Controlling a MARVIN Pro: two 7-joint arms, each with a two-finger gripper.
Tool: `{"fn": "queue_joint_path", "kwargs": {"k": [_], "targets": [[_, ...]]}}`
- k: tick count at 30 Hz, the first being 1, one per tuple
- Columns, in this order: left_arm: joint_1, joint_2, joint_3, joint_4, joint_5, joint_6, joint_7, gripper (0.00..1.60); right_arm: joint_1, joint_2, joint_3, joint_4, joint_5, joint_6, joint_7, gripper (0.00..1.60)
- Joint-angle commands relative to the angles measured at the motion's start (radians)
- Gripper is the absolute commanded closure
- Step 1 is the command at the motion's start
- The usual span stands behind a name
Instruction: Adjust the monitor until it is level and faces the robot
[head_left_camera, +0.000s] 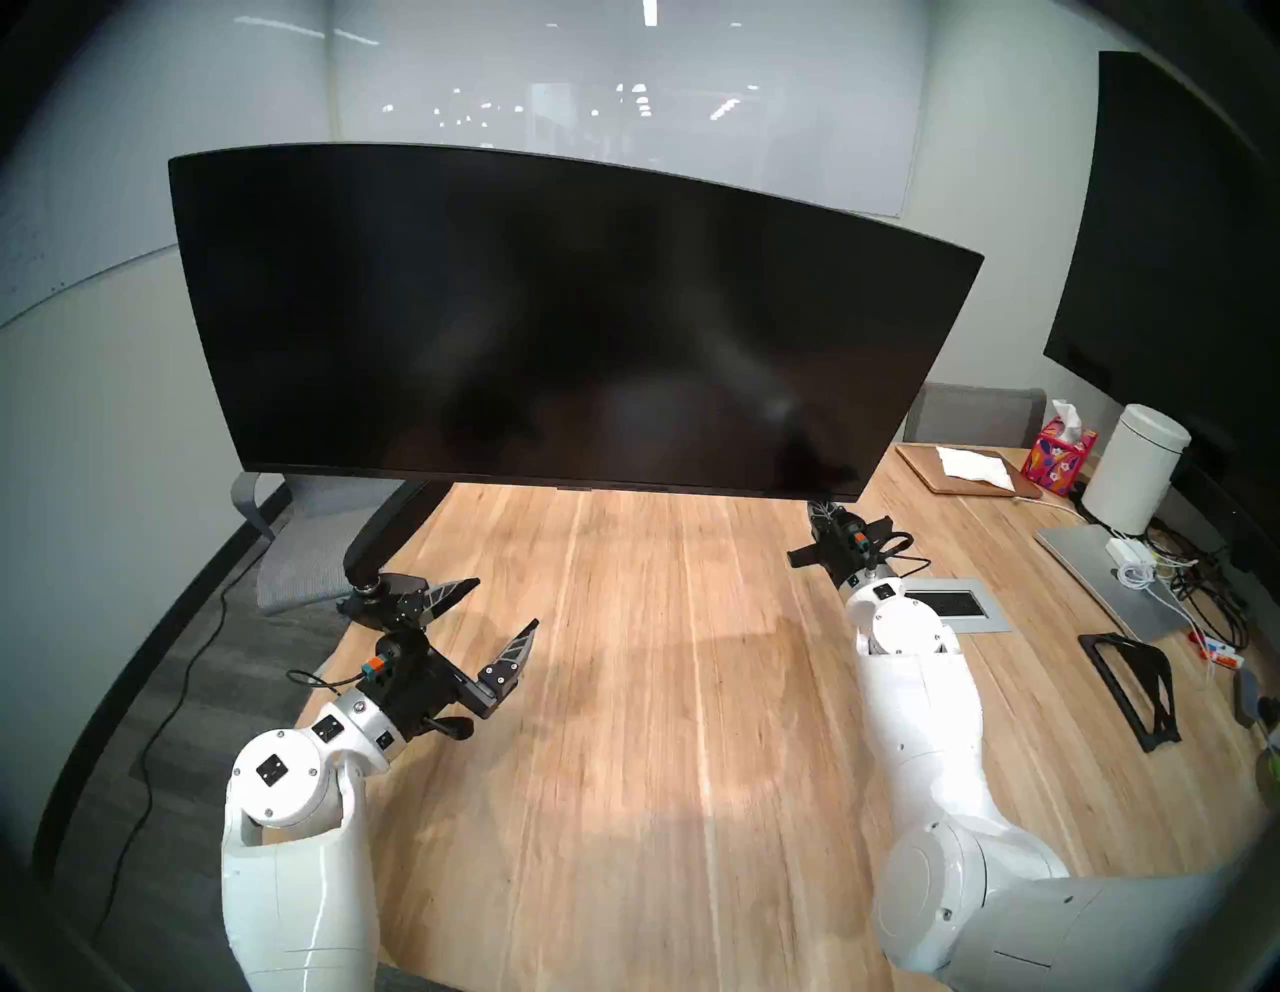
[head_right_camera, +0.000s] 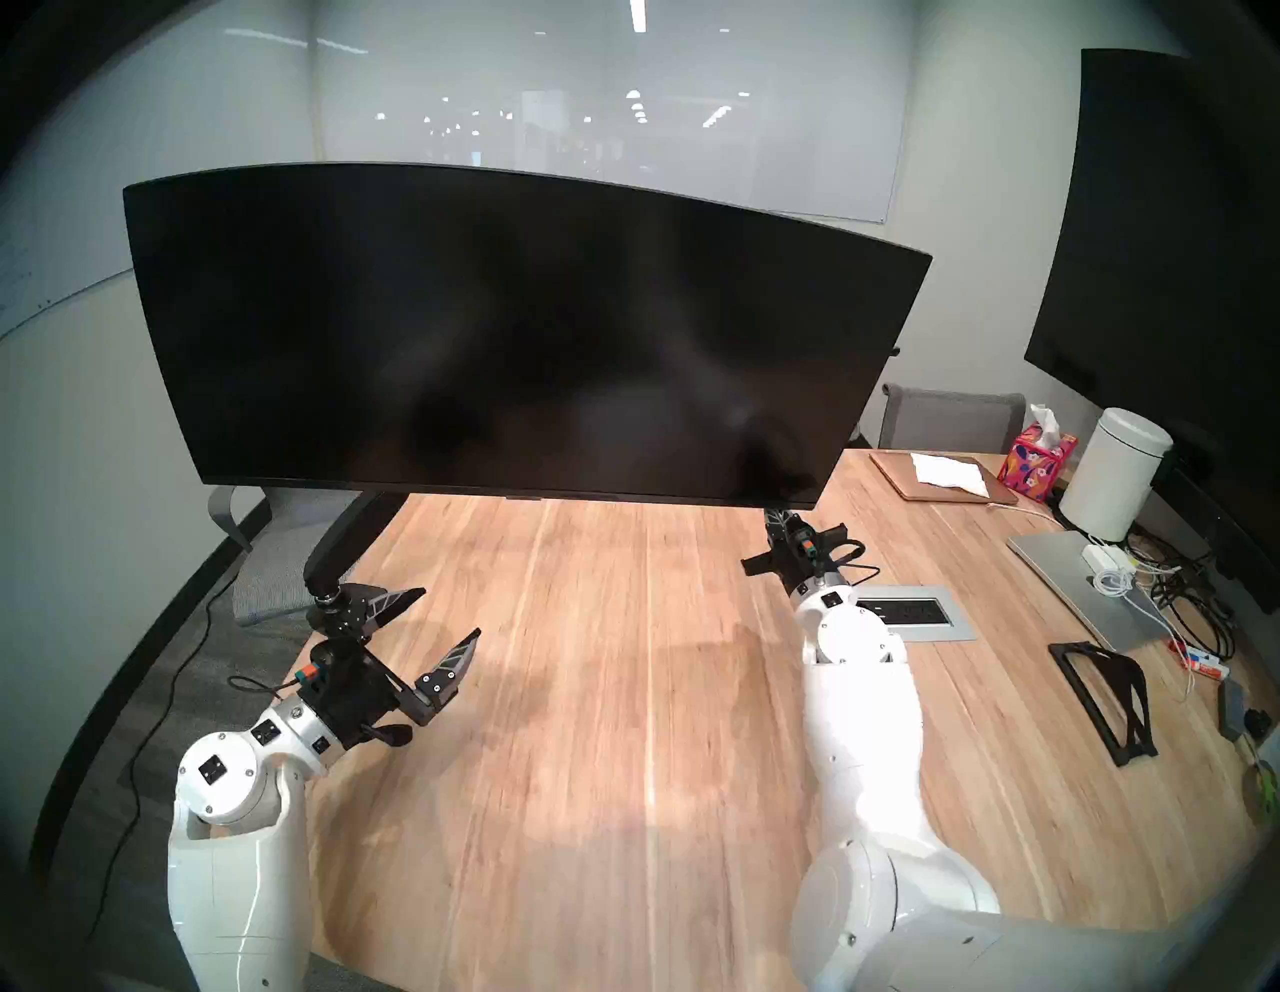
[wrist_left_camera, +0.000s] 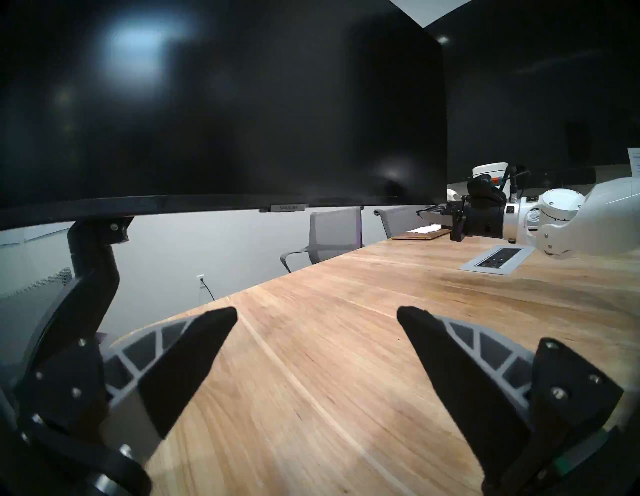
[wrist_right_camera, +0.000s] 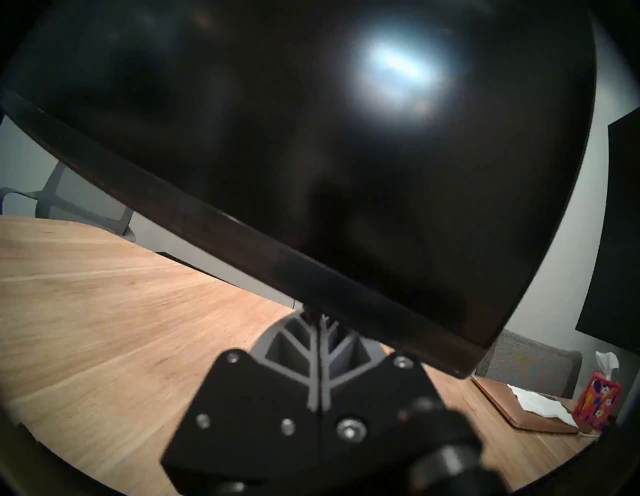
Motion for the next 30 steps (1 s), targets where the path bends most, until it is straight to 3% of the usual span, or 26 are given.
{"fn": "queue_joint_path", "kwargs": {"k": [1, 30], "targets": [[0.000, 0.002, 0.002, -0.014, -0.003, -0.001, 0.002, 0.00, 0.063, -0.016, -0.018, -0.070, 0.002, -0.029, -0.017, 1.60], [-0.001, 0.003, 0.002, -0.012, -0.003, -0.002, 0.001, 0.00, 0.089, 0.002, -0.015, -0.096, -0.018, -0.024, -0.052, 1.60]]}}
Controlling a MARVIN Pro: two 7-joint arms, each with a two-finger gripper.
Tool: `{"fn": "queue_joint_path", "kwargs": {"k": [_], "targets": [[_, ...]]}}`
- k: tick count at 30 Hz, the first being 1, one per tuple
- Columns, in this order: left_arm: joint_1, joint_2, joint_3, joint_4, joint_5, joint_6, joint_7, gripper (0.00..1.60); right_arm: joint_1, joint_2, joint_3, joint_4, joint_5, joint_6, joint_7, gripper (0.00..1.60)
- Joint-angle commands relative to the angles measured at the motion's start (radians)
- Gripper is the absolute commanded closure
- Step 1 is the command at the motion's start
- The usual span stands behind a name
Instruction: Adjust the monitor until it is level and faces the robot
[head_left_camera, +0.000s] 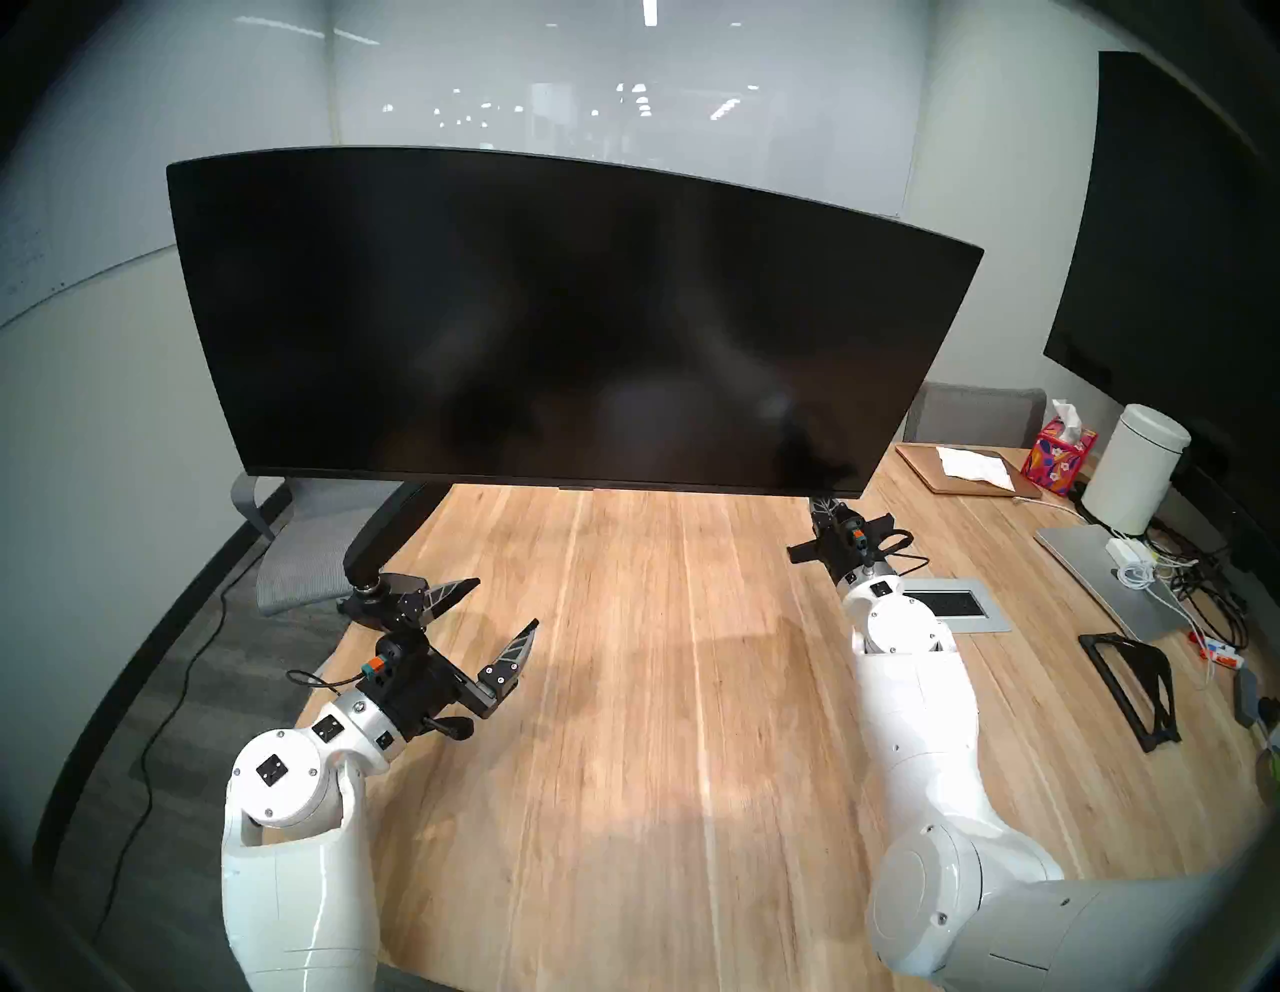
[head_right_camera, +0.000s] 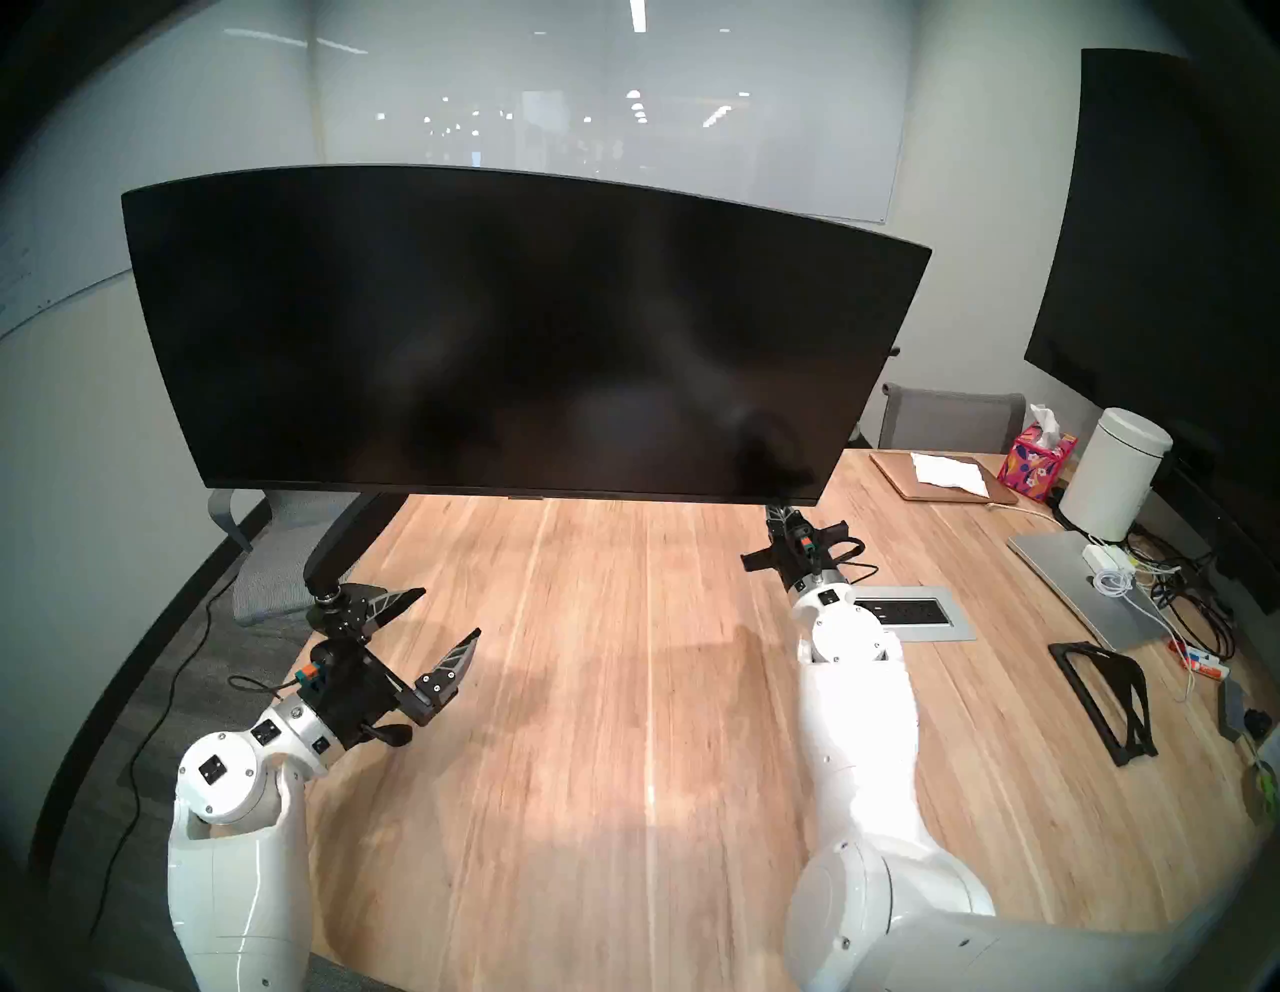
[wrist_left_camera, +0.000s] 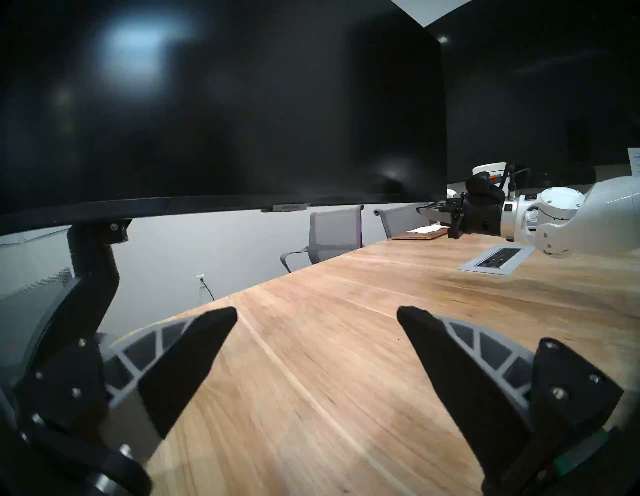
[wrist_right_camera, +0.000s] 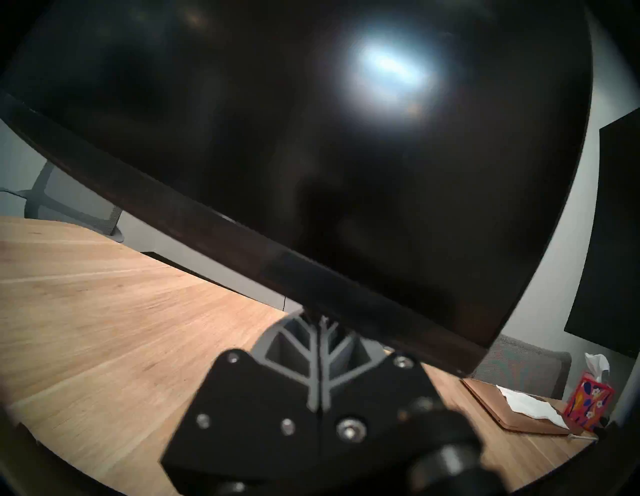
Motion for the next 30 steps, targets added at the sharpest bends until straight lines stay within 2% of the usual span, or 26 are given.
{"fn": "queue_joint_path", "kwargs": {"k": [1, 30], "targets": [[-0.001, 0.003, 0.002, -0.012, -0.003, -0.001, 0.001, 0.00, 0.090, 0.010, -0.012, -0.079, 0.005, -0.031, -0.008, 1.60], [0.000, 0.002, 0.002, -0.014, -0.003, -0.001, 0.002, 0.00, 0.083, 0.013, -0.017, -0.091, 0.007, -0.026, -0.013, 1.60]]}}
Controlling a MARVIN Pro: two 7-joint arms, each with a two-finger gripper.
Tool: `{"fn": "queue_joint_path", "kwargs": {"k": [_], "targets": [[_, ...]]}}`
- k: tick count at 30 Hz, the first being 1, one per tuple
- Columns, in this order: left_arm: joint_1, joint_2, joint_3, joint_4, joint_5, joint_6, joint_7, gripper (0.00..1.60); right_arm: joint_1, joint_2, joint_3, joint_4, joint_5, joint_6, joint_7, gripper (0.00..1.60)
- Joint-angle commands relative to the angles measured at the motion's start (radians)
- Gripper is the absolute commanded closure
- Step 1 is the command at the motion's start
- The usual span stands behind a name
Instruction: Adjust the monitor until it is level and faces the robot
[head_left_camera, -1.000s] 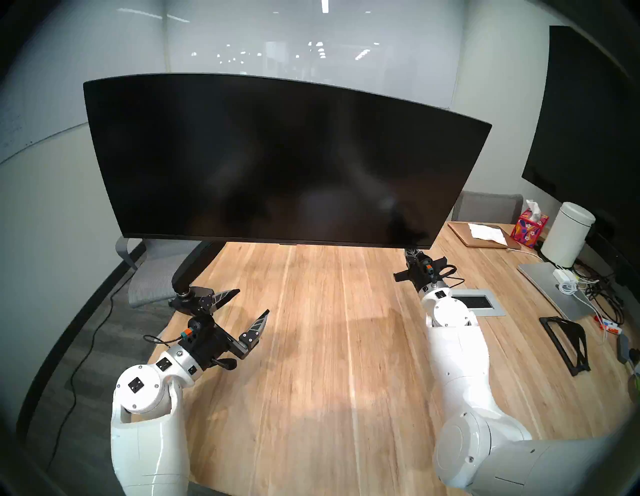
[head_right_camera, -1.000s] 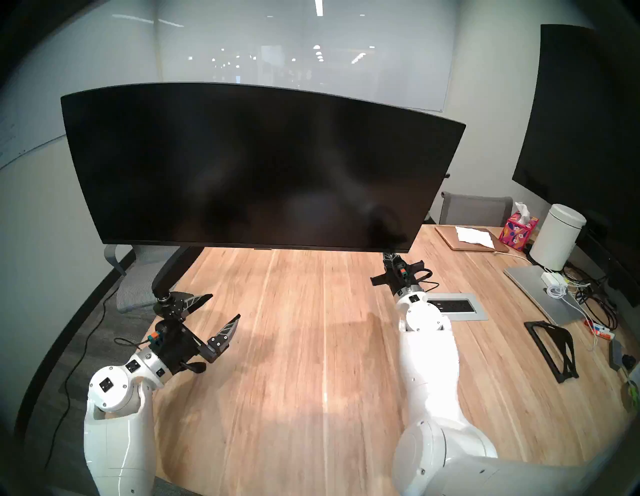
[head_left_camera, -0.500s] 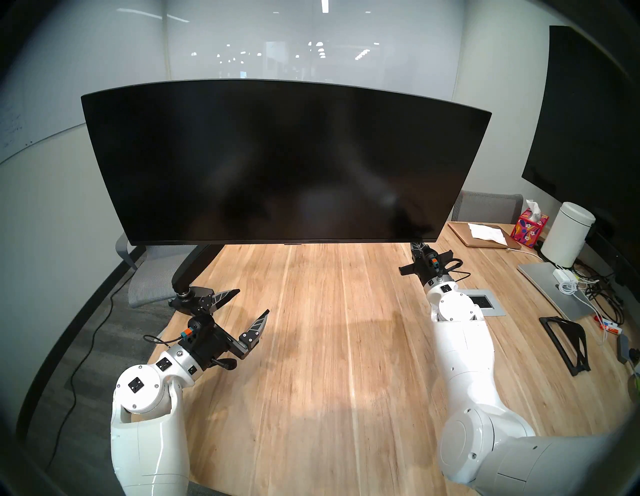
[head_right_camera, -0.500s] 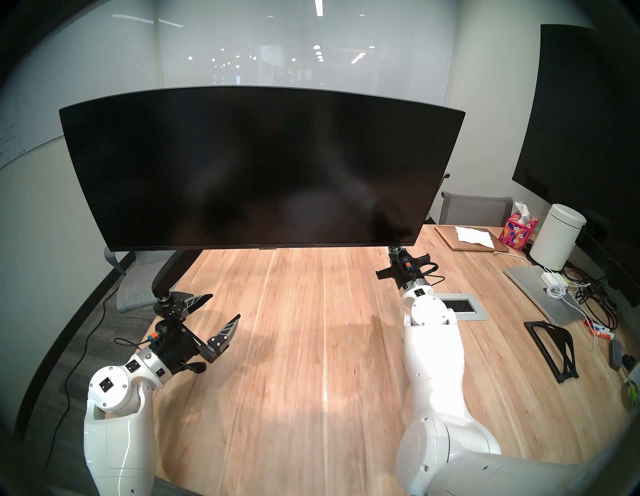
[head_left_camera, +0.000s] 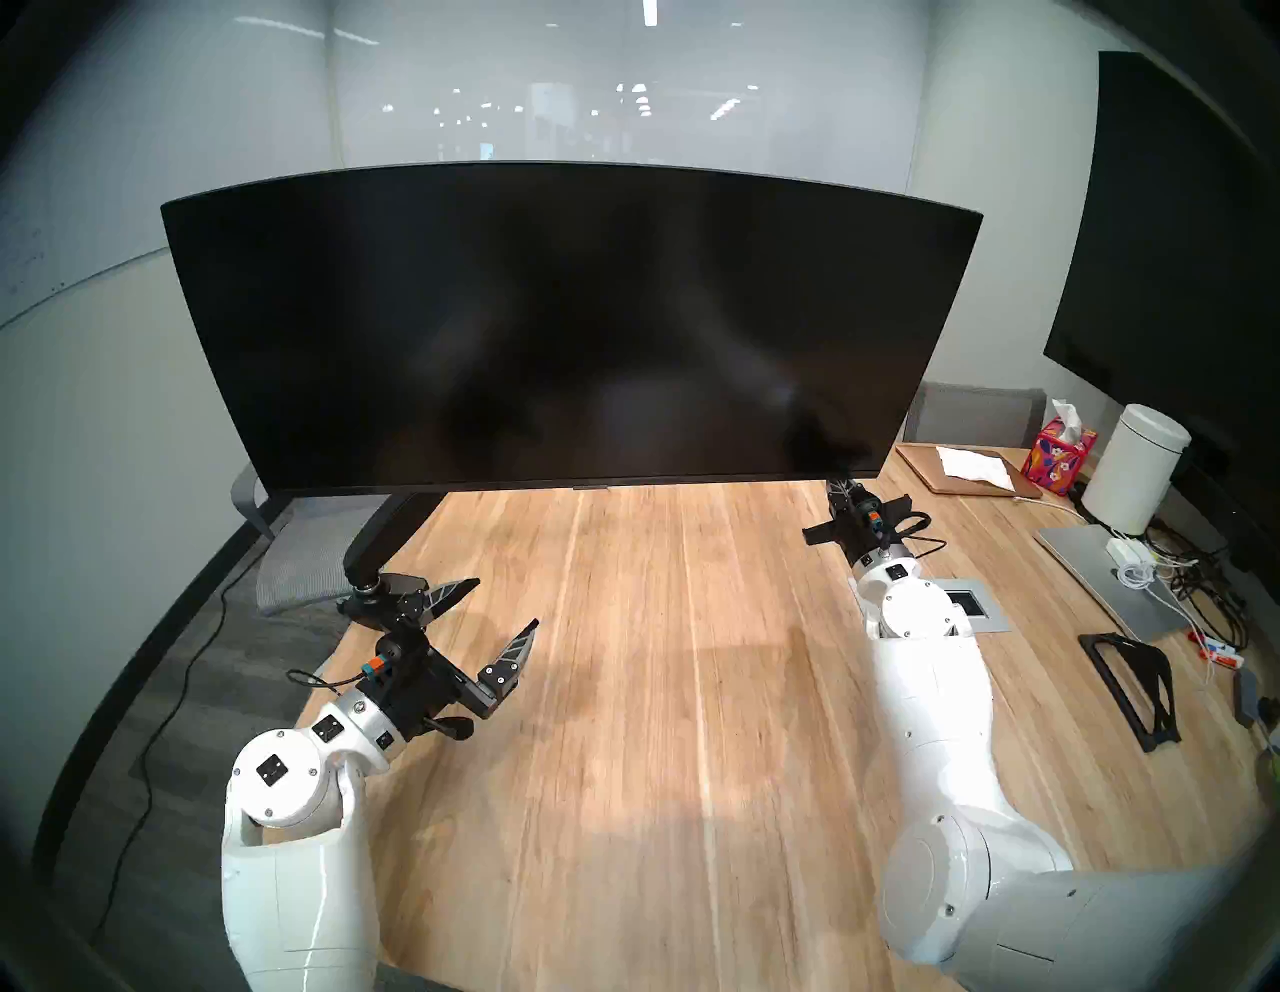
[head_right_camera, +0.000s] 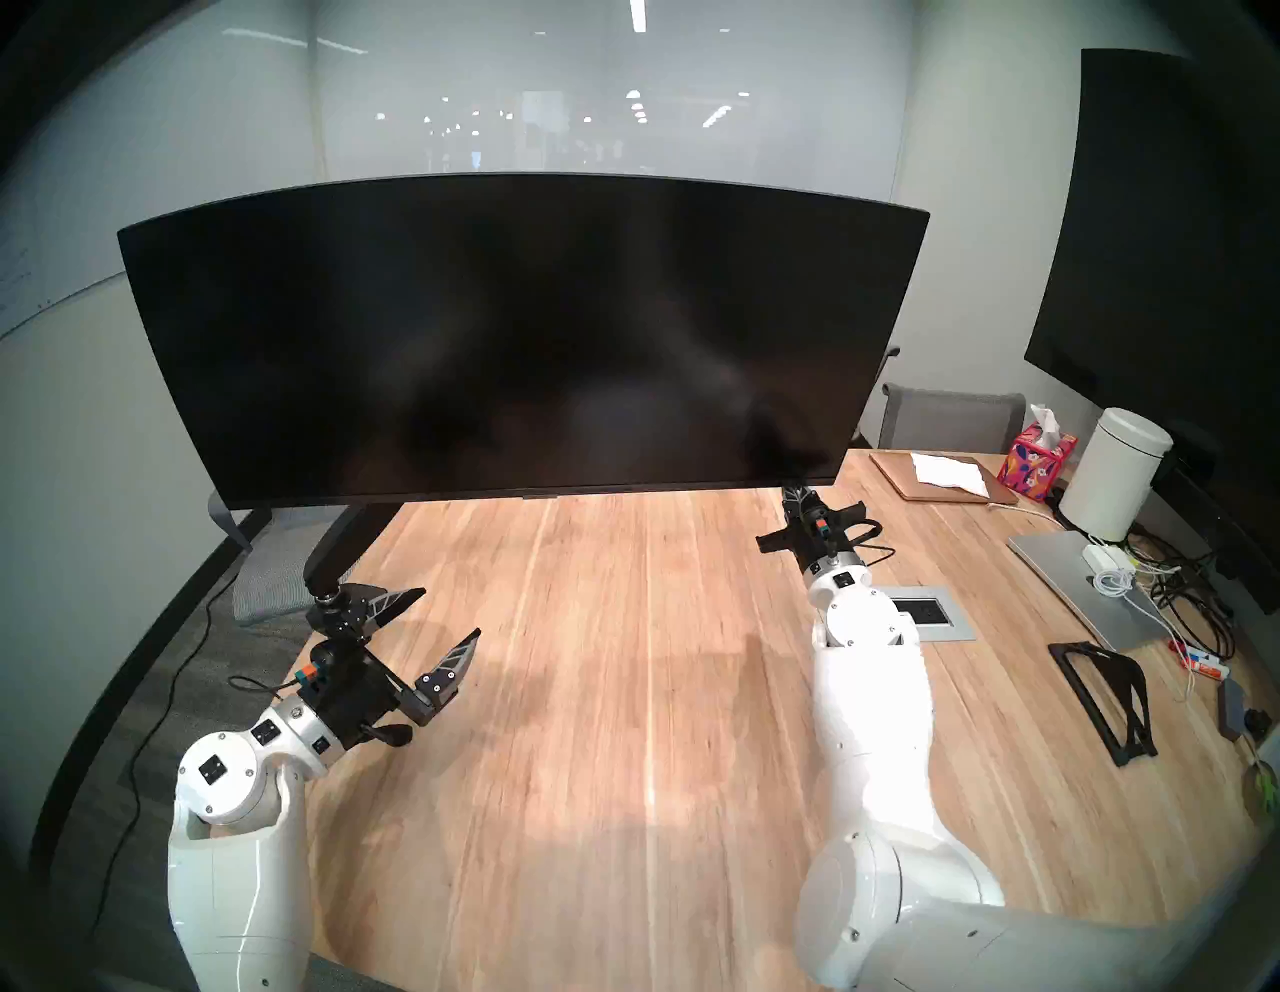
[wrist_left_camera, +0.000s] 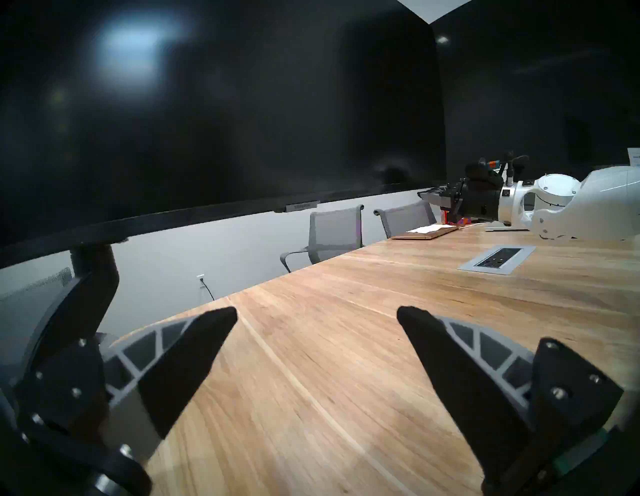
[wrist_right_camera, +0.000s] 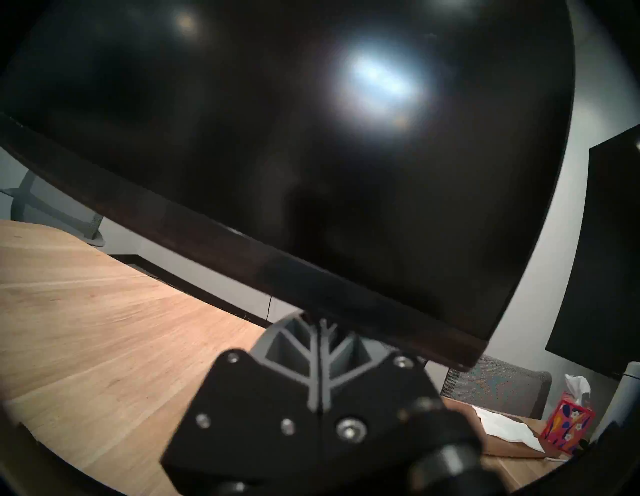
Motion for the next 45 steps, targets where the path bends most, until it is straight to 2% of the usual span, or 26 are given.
{"fn": "queue_joint_path", "kwargs": {"k": [1, 45], "targets": [[0.000, 0.002, 0.002, -0.015, -0.003, -0.001, 0.002, 0.00, 0.067, -0.006, -0.017, -0.062, 0.009, -0.031, -0.003, 1.60], [0.000, 0.002, 0.002, -0.014, -0.003, -0.001, 0.001, 0.00, 0.088, 0.003, -0.012, -0.062, 0.012, -0.025, -0.008, 1.60]]}}
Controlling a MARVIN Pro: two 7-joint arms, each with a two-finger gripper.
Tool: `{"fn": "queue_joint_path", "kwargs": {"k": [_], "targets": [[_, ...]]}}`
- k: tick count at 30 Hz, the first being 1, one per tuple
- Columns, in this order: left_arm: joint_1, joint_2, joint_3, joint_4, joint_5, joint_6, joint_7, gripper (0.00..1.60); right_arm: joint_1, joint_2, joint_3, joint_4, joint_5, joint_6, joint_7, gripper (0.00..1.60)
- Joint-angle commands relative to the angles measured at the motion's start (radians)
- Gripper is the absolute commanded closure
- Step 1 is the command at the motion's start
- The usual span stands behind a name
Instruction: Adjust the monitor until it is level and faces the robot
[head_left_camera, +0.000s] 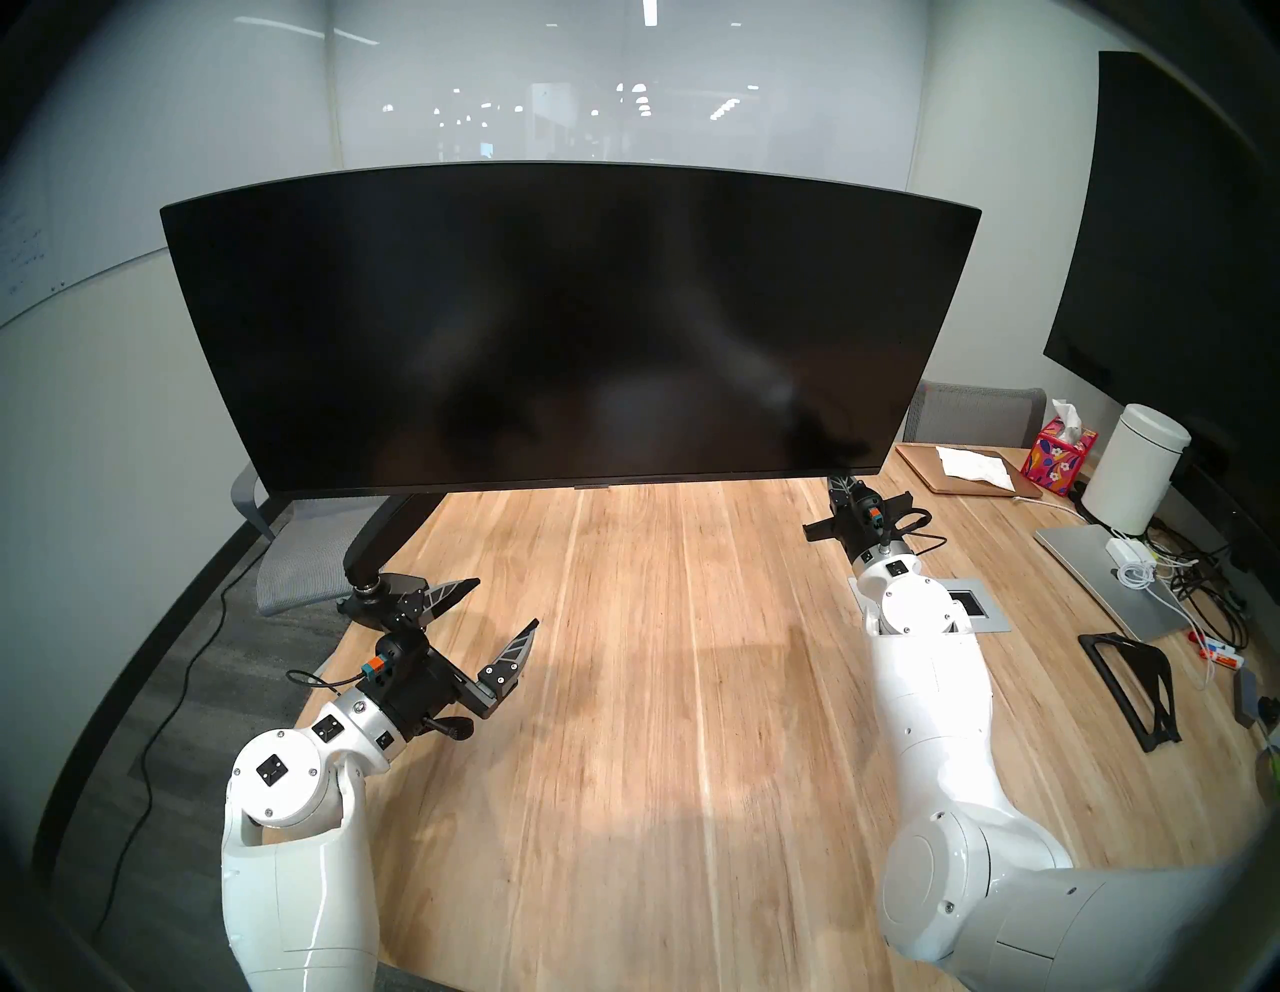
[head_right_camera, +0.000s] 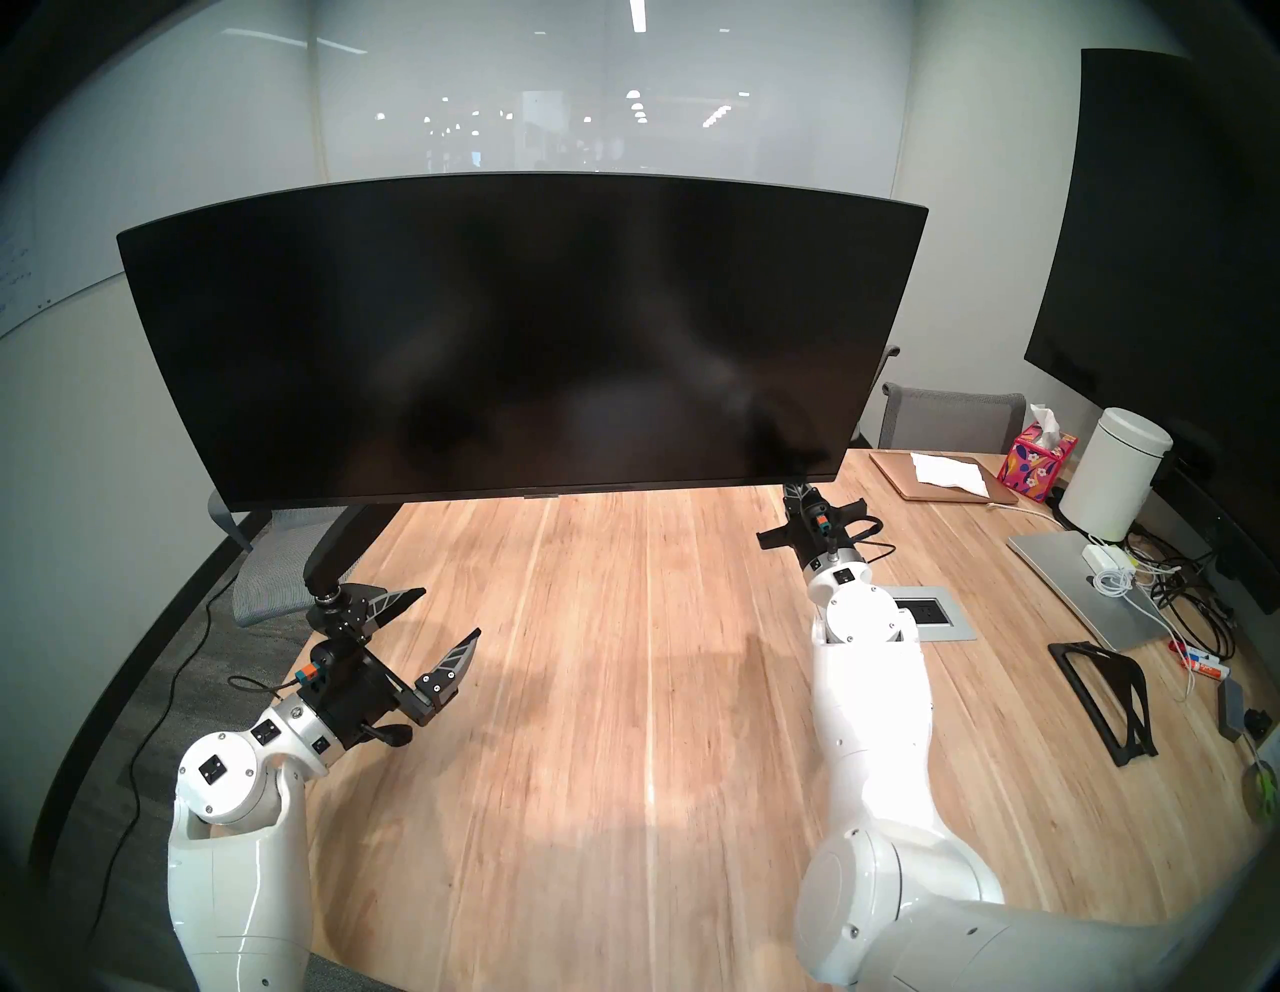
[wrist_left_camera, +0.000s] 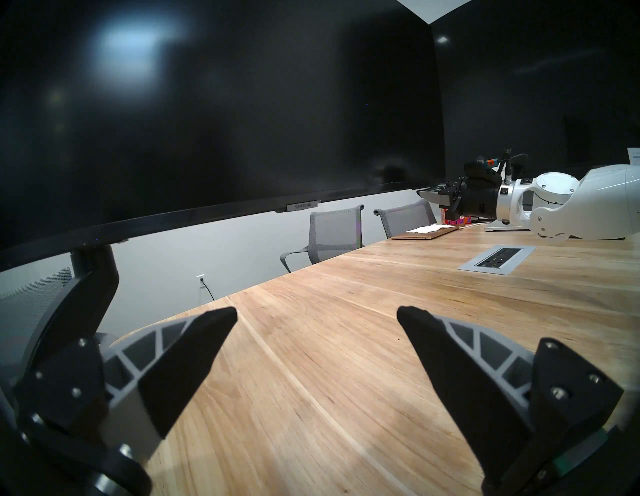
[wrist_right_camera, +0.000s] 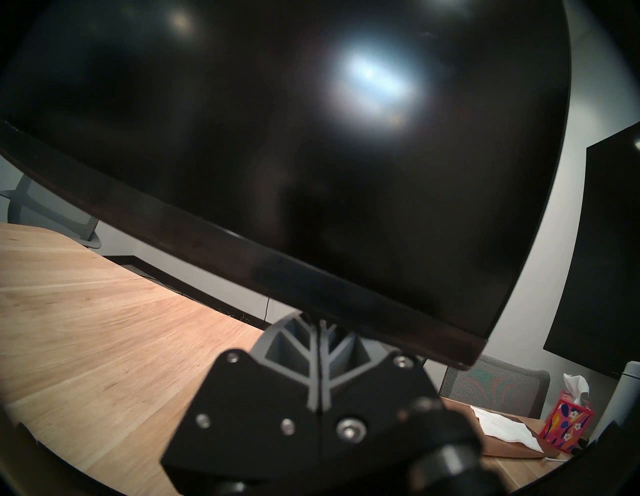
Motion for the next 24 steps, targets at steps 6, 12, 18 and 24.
{"fn": "queue_joint_path", "kwargs": {"k": [6, 12, 18, 24], "targets": [[0.000, 0.002, 0.002, -0.014, -0.003, -0.001, 0.002, 0.00, 0.079, 0.003, -0.013, -0.062, 0.011, -0.033, -0.004, 1.60], [0.000, 0.002, 0.002, -0.014, -0.003, -0.001, 0.002, 0.00, 0.080, 0.002, -0.013, -0.061, 0.012, -0.032, -0.003, 1.60], [0.000, 0.002, 0.002, -0.014, -0.003, -0.001, 0.002, 0.00, 0.078, 0.002, -0.014, -0.059, 0.011, -0.031, -0.003, 1.60], [0.000, 0.002, 0.002, -0.014, -0.003, -0.001, 0.002, 0.00, 0.076, 0.001, -0.014, -0.054, 0.011, -0.031, -0.004, 1.60]]}}
